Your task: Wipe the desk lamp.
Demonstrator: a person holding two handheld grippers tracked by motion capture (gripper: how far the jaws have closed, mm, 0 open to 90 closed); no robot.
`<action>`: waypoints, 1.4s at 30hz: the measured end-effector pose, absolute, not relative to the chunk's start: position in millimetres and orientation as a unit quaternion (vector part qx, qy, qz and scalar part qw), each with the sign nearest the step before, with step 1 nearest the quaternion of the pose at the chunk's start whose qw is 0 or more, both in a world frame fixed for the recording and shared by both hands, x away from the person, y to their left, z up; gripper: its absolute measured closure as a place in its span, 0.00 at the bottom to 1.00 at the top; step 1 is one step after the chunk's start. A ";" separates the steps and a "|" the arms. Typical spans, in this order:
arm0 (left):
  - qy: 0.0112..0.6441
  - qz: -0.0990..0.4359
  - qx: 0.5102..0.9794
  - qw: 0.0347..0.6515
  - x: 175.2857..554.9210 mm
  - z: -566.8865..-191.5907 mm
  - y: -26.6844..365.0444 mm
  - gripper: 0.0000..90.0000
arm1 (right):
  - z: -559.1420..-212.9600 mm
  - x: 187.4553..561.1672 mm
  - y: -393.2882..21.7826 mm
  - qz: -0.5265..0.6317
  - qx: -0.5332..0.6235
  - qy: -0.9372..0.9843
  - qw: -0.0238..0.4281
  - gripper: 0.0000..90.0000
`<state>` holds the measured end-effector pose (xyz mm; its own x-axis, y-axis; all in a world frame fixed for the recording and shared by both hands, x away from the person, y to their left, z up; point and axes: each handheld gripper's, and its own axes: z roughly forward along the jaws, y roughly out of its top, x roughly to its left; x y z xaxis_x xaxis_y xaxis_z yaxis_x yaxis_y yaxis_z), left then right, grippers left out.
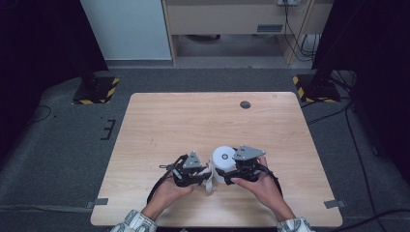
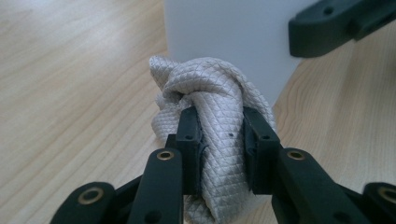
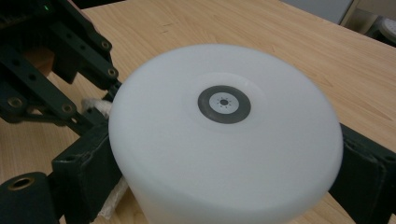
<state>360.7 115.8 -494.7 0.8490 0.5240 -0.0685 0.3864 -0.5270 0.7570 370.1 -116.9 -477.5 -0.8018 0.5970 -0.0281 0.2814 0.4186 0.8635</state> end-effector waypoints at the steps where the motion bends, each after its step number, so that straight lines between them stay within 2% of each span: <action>1: 0.263 0.086 0.866 0.417 361.2 -490.7 117.0 0.78 | -477.5 370.1 -116.9 0.469 0.266 0.825 0.168 0.09; 2: 0.267 0.088 0.850 0.445 360.8 -478.8 120.8 0.79 | -477.6 370.6 -117.2 0.469 0.266 0.825 0.169 0.09; 7: 0.255 0.094 0.844 0.462 357.4 -468.0 122.0 0.79 | -477.7 373.7 -116.0 0.469 0.270 0.824 0.169 0.09; 10: 0.261 0.086 0.862 0.427 363.6 -486.9 115.5 0.78 | -477.7 375.6 -115.9 0.469 0.272 0.823 0.170 0.10; 19: 0.269 0.087 0.880 0.382 376.3 -514.3 104.2 0.79 | -477.9 380.4 -120.4 0.469 0.281 0.819 0.174 0.10; 23: 0.266 0.081 0.877 0.392 373.2 -510.0 106.0 0.79 | -478.2 381.0 -120.5 0.470 0.282 0.818 0.173 0.10; 30: 0.283 0.110 0.846 0.438 381.7 -485.2 117.4 0.79 | -478.3 380.8 -119.9 0.470 0.284 0.817 0.174 0.10; 38: 0.252 0.096 0.877 0.398 364.0 -498.5 104.4 0.79 | -478.3 381.2 -119.1 0.471 0.285 0.817 0.173 0.10; 42: 0.258 0.091 0.879 0.390 365.5 -502.6 102.3 0.78 | -477.9 380.1 -118.2 0.468 0.286 0.817 0.176 0.10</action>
<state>365.5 102.3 -502.6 0.8508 0.5238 -0.0412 0.3821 -0.5630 0.7328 380.1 -118.2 -477.9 -0.7737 0.6332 -0.0196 0.3030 0.3970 0.8664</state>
